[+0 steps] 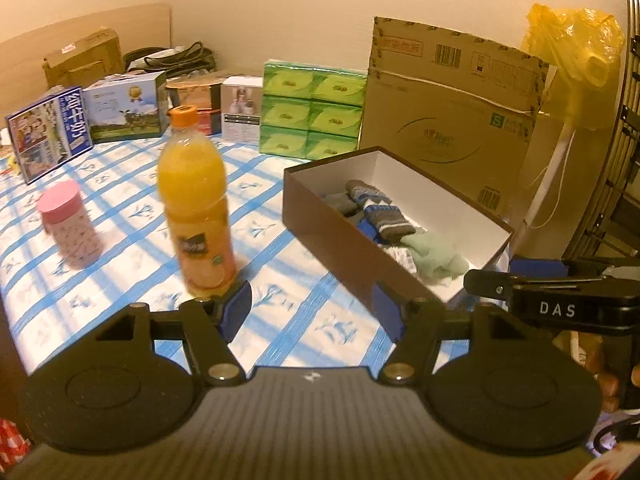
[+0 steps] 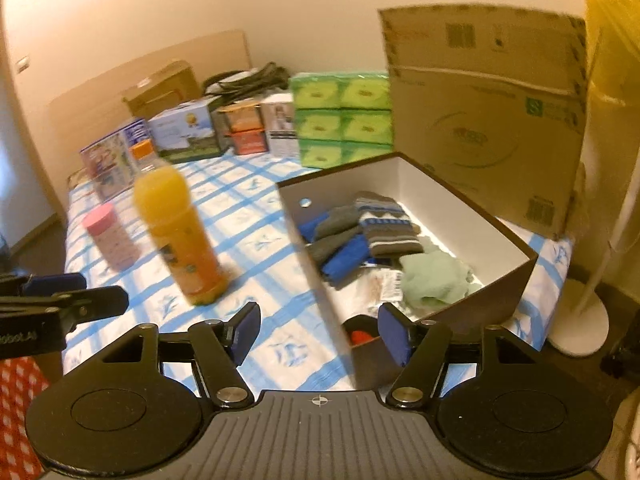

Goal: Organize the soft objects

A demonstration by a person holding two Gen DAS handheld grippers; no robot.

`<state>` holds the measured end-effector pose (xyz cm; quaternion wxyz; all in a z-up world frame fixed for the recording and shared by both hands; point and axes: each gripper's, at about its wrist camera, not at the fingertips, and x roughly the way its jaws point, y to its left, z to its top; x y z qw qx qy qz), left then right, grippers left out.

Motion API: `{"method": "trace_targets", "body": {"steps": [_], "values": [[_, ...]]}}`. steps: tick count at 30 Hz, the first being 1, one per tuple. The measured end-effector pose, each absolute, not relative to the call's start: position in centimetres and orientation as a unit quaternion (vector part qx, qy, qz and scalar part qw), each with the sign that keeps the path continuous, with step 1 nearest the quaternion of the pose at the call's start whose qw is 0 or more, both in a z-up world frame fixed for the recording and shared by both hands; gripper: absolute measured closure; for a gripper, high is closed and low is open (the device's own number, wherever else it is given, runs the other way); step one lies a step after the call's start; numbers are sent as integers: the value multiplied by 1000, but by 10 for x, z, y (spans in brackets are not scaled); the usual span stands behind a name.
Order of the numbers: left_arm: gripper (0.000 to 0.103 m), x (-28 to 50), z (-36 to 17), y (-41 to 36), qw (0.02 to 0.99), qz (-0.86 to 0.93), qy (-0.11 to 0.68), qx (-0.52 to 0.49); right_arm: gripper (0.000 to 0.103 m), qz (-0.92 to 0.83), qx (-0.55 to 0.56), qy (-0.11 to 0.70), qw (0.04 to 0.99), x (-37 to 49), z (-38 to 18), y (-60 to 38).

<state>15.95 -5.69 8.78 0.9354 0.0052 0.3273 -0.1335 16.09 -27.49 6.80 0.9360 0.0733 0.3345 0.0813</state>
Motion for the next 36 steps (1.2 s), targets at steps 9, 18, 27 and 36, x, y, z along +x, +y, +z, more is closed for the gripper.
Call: {"method": "trace_targets", "body": {"steps": [9,18,27,36], "values": [[39,109,83,-34,934,-107,340,14,38,101,79,334,934,118,61,-242],[39,65,74,-14,938,-83,338,3,38,131,84,343,926,84,52,-222],[39,34,60,-1,937,-72,341,-17,38,155,77,344,923,55,36,-210],[39,9,39,9,933,-53,354,-28,38,178,77,355,915,36,18,-200]]}}
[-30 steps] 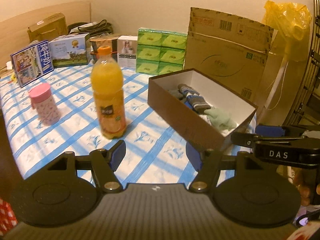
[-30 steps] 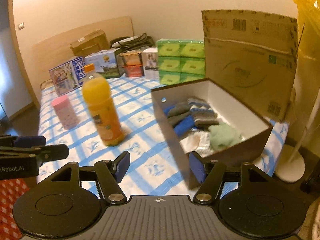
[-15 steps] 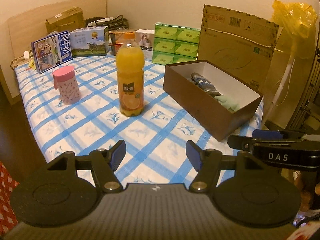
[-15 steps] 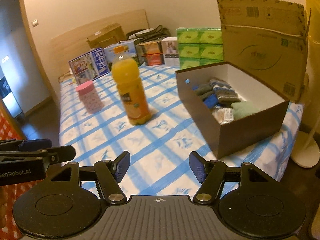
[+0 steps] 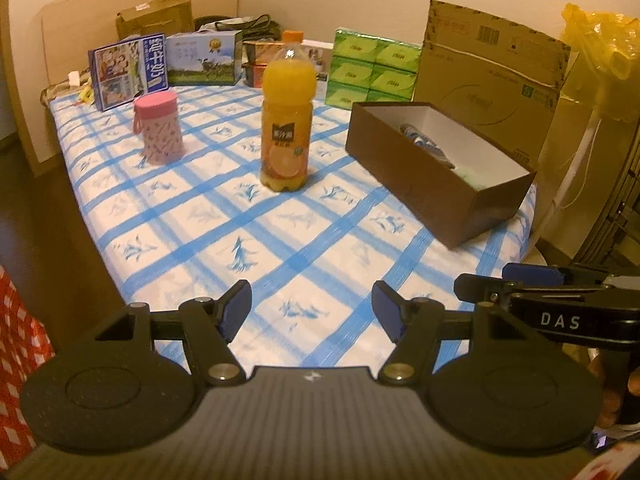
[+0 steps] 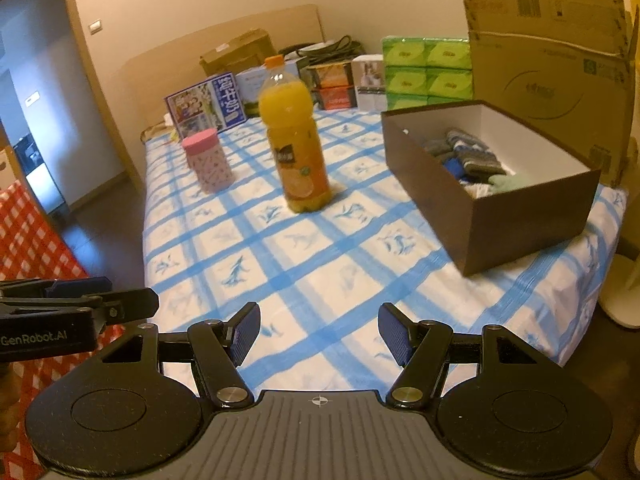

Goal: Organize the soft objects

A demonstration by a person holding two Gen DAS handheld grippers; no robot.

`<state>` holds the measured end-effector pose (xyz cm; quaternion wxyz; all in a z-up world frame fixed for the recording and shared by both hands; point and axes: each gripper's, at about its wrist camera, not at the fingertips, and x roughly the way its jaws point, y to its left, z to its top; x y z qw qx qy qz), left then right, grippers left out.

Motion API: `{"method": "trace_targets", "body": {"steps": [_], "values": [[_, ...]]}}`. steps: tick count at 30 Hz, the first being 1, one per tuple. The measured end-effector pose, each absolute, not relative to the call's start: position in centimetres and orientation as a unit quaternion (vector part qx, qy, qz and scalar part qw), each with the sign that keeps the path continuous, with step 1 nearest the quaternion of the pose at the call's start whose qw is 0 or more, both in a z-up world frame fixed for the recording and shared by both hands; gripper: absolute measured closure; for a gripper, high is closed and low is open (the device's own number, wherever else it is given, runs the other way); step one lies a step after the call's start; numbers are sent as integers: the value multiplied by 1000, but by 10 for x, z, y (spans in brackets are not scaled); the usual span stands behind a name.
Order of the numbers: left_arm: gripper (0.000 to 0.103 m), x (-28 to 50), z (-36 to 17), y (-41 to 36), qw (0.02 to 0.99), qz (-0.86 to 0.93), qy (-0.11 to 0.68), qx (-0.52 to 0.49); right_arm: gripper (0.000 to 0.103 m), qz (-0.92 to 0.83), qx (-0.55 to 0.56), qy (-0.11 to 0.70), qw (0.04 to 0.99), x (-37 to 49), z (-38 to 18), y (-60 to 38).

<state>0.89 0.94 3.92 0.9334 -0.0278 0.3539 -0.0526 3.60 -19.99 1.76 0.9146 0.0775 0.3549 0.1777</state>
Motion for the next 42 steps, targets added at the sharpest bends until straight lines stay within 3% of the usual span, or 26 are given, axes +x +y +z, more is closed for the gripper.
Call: {"method": "trace_targets", "body": {"steps": [42], "values": [[39,-8,13,9,923,-40,383,-21,38,204,86,383,897,22,-9,-190]]}}
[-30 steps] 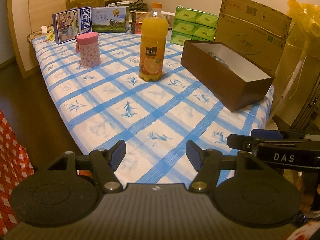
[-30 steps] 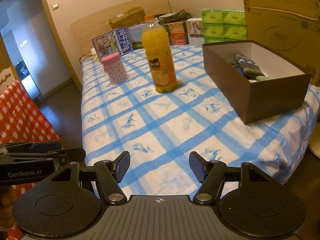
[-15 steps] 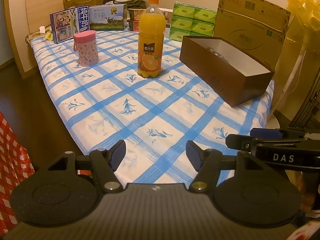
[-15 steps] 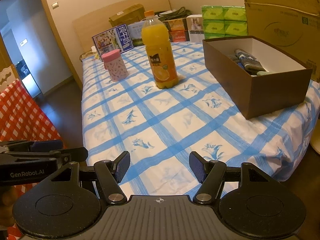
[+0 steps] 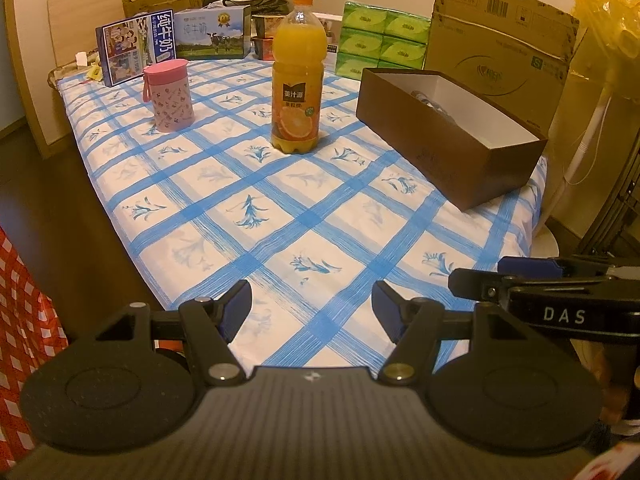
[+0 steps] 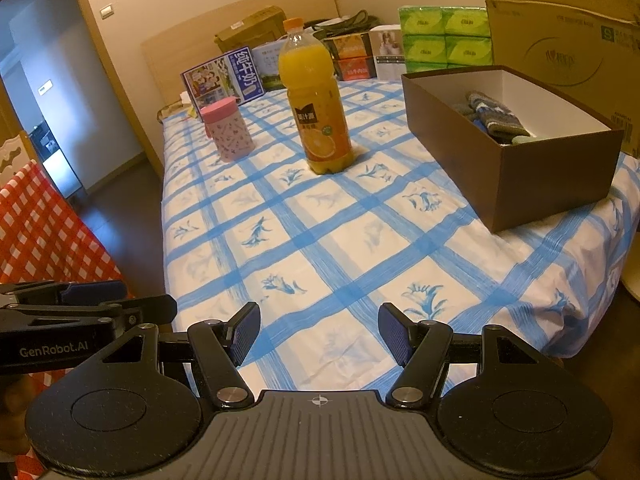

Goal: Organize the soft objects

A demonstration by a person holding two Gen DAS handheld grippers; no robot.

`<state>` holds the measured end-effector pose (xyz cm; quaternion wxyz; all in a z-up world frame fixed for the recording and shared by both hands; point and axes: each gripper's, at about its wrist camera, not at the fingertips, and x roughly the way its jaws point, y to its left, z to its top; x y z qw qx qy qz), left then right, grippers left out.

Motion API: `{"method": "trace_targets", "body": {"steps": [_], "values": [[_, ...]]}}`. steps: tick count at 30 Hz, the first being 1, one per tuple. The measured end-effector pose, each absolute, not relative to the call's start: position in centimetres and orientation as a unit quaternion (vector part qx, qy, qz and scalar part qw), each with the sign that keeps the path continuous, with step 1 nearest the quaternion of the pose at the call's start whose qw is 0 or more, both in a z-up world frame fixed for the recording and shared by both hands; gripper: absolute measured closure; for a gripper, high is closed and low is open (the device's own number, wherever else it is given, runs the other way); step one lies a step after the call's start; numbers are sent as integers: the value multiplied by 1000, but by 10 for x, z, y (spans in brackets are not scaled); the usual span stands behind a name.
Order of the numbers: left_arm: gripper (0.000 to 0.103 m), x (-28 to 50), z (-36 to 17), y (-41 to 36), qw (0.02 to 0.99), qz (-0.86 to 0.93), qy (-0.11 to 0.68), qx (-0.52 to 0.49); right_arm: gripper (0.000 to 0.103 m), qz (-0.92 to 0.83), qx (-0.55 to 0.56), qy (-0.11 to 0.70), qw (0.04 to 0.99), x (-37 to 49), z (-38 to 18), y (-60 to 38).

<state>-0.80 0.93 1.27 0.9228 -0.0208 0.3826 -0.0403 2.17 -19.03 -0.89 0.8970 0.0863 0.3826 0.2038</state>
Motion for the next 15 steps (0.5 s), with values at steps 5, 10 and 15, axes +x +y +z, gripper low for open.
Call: {"method": "trace_targets", "body": {"steps": [5,10,15], "values": [[39,-8,13,10,923,-41,383,-21,38,203,87,383,897,22,-9,-191],[39,-7,12,9,923,-42,383,-21,38,204,86,384,897,22,-10,-191],[39,-7,11,9,922,-43,384,-22,38,203,87,385,896,22,-10,-191]]}}
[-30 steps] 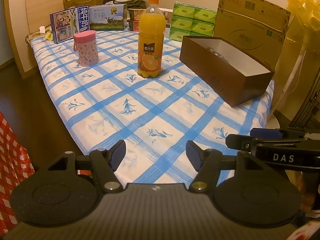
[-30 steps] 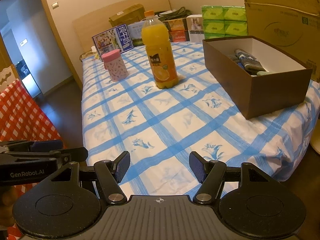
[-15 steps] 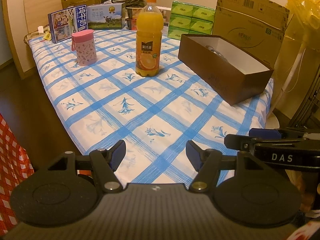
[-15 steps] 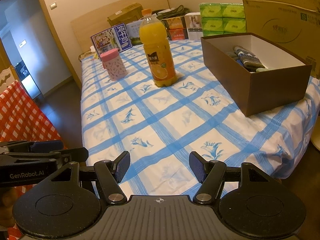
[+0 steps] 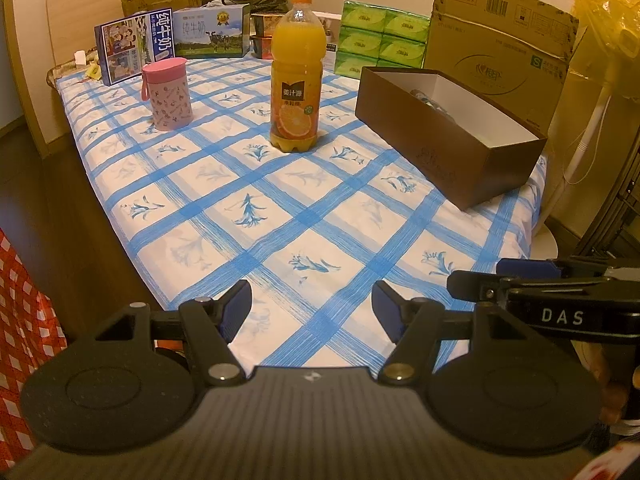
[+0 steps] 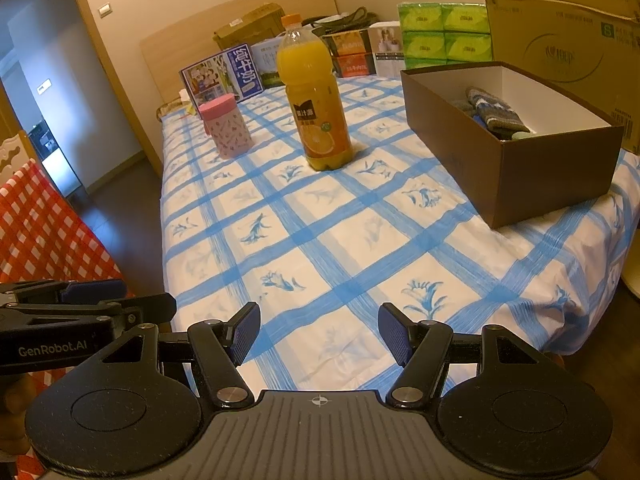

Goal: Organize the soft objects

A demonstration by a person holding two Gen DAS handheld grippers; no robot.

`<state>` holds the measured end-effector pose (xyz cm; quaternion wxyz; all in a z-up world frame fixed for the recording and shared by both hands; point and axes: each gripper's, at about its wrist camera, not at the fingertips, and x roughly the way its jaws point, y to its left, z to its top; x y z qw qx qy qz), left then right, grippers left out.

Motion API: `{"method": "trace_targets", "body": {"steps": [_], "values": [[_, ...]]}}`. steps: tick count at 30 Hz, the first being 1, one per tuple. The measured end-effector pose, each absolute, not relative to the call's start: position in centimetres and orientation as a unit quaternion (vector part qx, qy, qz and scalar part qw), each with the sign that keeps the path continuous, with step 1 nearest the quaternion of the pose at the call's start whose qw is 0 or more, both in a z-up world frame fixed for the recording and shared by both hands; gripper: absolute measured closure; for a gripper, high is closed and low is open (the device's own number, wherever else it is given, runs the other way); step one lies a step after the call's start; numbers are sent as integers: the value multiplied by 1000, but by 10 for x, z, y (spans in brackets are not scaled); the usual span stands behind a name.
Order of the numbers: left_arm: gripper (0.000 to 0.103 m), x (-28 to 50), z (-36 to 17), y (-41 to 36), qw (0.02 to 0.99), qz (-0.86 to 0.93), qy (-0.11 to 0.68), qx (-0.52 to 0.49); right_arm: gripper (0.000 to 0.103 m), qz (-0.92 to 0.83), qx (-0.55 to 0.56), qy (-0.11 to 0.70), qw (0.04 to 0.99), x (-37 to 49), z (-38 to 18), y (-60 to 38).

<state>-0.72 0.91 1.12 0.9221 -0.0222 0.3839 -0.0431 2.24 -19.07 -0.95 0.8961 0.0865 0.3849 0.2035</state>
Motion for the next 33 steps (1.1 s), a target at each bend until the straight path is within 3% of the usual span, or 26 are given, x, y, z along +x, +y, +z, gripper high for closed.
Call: {"method": "trace_targets", "body": {"steps": [33], "values": [[39,-5,8,9,921,-46,386,-22,38,202,89,389,895,22,-15,-193]]}}
